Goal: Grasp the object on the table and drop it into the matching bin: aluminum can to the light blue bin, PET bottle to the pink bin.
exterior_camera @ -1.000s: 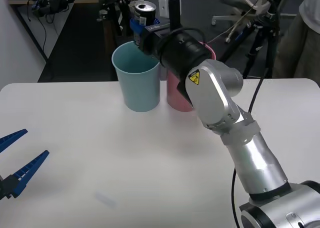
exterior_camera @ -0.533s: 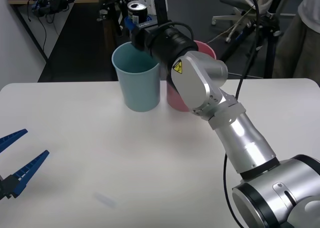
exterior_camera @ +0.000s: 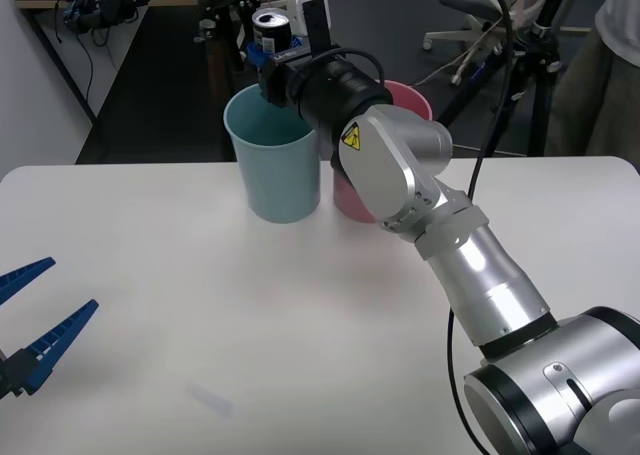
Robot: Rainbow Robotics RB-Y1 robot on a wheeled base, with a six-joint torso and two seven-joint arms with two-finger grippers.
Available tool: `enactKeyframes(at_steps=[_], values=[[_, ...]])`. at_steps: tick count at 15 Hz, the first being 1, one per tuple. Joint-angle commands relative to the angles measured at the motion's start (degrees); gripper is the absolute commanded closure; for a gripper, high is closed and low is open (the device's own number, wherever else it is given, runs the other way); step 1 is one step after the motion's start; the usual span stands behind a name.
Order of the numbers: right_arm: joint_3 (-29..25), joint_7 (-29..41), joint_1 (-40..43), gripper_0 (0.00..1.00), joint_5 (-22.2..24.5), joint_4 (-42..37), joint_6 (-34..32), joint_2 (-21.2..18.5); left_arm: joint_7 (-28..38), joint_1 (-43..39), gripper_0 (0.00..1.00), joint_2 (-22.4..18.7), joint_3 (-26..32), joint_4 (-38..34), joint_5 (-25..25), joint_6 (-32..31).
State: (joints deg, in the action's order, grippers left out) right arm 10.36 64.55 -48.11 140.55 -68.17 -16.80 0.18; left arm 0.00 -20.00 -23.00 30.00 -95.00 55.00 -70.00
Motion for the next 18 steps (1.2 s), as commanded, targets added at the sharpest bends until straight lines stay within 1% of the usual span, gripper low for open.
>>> enactKeyframes(at_steps=[1, 2, 3, 7, 14, 17, 18], values=[[0.01, 0.32, -0.05, 1.00, -0.10, -0.03, 0.01, 0.00, 0.00, 0.00, 0.00, 0.00, 0.00, 0.00, 0.00, 0.00], [0.01, 0.41, -0.05, 0.68, -0.36, -0.03, 0.01, 0.00, 0.00, 0.00, 0.00, 0.00, 0.00, 0.00, 0.00, 0.00], [0.01, 0.49, 0.03, 0.00, -0.63, -0.03, 0.54, 0.00, 0.00, 0.00, 0.00, 0.00, 0.00, 0.00, 0.00, 0.00], [0.01, 0.23, -0.05, 0.00, -1.86, -0.03, 0.80, 0.00, 0.00, 0.00, 0.00, 0.00, 0.00, 0.00, 0.00, 0.00], [0.01, -0.47, -0.05, 0.00, -2.56, -0.12, 0.89, 0.00, 0.00, 0.00, 0.00, 0.00, 0.00, 0.00, 0.00, 0.00], [-0.17, -1.62, 0.39, 0.00, -4.14, -1.17, 0.63, -0.09, 0.00, 0.00, 0.00, 0.00, 0.00, 0.00, 0.00, 0.00], [-0.60, -2.23, 1.35, 0.00, -4.76, -2.75, -0.43, 0.00, 0.00, 0.00, 0.00, 0.00, 0.00, 0.00, 0.00, 0.00]])
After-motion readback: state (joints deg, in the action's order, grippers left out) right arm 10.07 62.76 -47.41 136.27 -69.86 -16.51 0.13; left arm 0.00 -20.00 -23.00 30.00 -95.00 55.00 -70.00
